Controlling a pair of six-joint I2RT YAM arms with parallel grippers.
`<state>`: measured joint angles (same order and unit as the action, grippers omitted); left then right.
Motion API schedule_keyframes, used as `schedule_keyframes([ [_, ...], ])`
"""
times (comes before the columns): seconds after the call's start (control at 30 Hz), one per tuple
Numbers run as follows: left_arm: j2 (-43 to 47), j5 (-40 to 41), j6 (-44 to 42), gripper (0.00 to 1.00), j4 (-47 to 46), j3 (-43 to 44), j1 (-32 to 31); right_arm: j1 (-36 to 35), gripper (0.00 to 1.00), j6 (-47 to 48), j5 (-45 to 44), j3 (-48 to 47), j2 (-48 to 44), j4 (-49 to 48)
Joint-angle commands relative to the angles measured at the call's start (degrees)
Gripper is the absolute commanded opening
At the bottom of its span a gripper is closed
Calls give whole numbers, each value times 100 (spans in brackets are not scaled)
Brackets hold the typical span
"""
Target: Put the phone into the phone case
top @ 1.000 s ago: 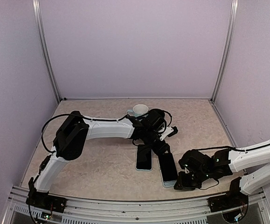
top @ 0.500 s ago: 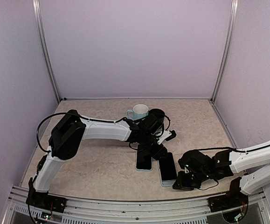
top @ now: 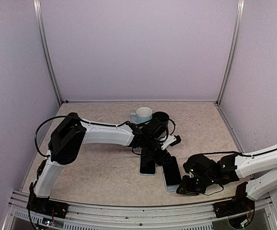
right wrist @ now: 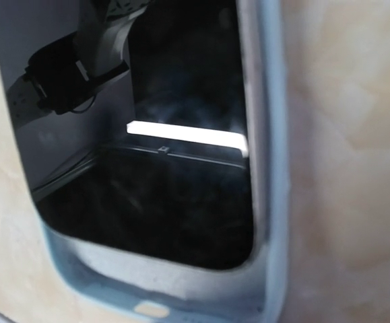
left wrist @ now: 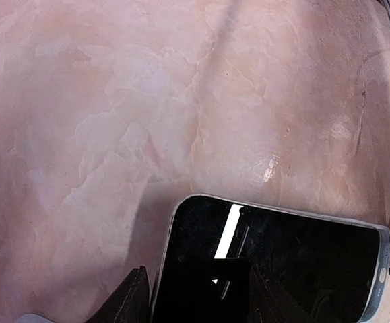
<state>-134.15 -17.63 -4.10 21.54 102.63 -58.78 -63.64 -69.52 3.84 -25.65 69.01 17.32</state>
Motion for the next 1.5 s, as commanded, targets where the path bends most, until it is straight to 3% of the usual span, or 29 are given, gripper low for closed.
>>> schedule_keyframes([
  [0.0,235,-250,-153,50,292,-150,-256,-17,25,44,-325,-56,86,-299],
  [0.8,375,-514,-140,51,539,-373,-564,16,27,125,-660,-273,115,-222],
  [0.97,397,-115,-245,56,552,-149,-548,20,34,82,-594,-312,25,-10],
  [1.2,393,387,-413,64,626,295,-416,26,47,172,-512,-798,-2,1126],
  [1.47,424,225,-519,69,879,585,-262,334,61,653,-392,-1443,-171,2220],
])
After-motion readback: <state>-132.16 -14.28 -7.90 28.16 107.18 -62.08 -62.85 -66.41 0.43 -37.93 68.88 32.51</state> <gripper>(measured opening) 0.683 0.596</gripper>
